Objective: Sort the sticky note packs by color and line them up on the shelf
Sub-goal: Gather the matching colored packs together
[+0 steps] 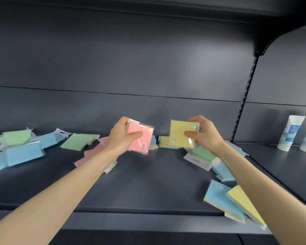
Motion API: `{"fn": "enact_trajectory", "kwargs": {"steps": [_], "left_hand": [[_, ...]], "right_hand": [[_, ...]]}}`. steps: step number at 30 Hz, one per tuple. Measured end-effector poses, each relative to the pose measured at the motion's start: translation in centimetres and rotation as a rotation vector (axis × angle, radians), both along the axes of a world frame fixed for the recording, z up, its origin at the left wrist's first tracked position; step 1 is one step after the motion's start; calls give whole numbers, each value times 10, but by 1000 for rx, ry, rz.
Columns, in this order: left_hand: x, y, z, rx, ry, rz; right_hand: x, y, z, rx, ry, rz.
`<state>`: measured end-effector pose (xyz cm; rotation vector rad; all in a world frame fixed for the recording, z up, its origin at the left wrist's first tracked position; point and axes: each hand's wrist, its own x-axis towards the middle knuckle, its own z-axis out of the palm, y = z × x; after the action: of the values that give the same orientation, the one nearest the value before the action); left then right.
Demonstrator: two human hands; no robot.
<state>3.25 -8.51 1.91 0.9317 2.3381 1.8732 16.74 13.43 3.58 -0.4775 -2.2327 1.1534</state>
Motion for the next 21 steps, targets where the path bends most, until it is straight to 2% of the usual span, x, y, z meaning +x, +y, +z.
{"fn": "enact_trajectory", "kwargs": {"steps": [5, 10, 16, 21], "left_hand": [[-25, 15, -7, -105, -19, -70], [-50, 22, -11, -269, -21, -233], [-74, 30, 4, -220, 66, -245], [-85, 38, 0, -287, 110, -336]], "right_hand": [[-40, 6, -14, 111, -181, -3], [-69, 16, -25, 64, -313, 57], [-84, 34, -15, 30, -211, 0], [-85, 32, -21, 61, -355, 53]]}}
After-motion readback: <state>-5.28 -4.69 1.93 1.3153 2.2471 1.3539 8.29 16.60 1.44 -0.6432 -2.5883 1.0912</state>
